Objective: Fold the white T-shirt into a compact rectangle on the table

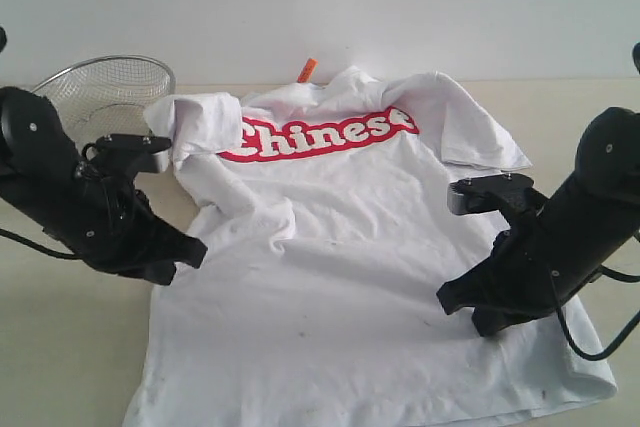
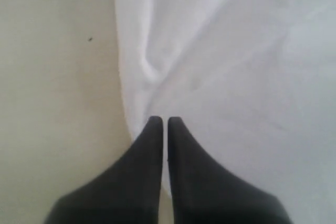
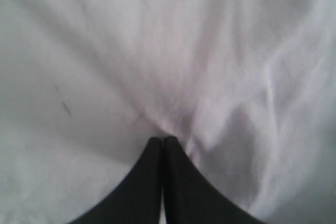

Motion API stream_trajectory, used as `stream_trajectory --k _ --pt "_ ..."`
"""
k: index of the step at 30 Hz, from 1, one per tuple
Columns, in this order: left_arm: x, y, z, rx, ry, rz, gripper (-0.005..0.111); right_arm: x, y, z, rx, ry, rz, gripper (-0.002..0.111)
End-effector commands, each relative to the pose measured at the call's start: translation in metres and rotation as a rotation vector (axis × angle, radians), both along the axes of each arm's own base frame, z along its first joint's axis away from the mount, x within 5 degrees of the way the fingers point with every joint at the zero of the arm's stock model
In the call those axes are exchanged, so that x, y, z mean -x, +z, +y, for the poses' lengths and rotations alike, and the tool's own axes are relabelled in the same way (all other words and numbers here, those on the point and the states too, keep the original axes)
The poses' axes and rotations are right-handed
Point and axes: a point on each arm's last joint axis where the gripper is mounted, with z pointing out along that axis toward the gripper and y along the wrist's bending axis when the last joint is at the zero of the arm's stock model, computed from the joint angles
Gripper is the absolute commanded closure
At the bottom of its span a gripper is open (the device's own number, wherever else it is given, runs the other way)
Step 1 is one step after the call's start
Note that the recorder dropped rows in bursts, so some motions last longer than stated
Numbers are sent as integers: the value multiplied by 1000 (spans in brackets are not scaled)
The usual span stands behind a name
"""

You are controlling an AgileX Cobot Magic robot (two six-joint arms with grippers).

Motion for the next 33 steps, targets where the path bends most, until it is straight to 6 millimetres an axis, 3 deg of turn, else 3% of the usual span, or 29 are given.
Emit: stream_trajectory --k 1,3,6,12,16,33 --pt "13 38 -16 67 -62 -87 102 9 -14 -2 24 33 81 109" --pt "21 37 -29 70 -104 -83 102 7 -10 -3 25 25 47 109" --pt "34 19 -49 60 -162 -54 102 9 17 -4 27 21 -22 109" --pt "43 -7 -62 31 -199 11 102 16 37 -12 100 -7 -36 109" --pt "44 -18 -63 18 -198 45 102 19 38 -16 136 -20 -12 109" --pt "51 -26 -58 0 -205 48 102 20 38 -25 236 -67 0 109"
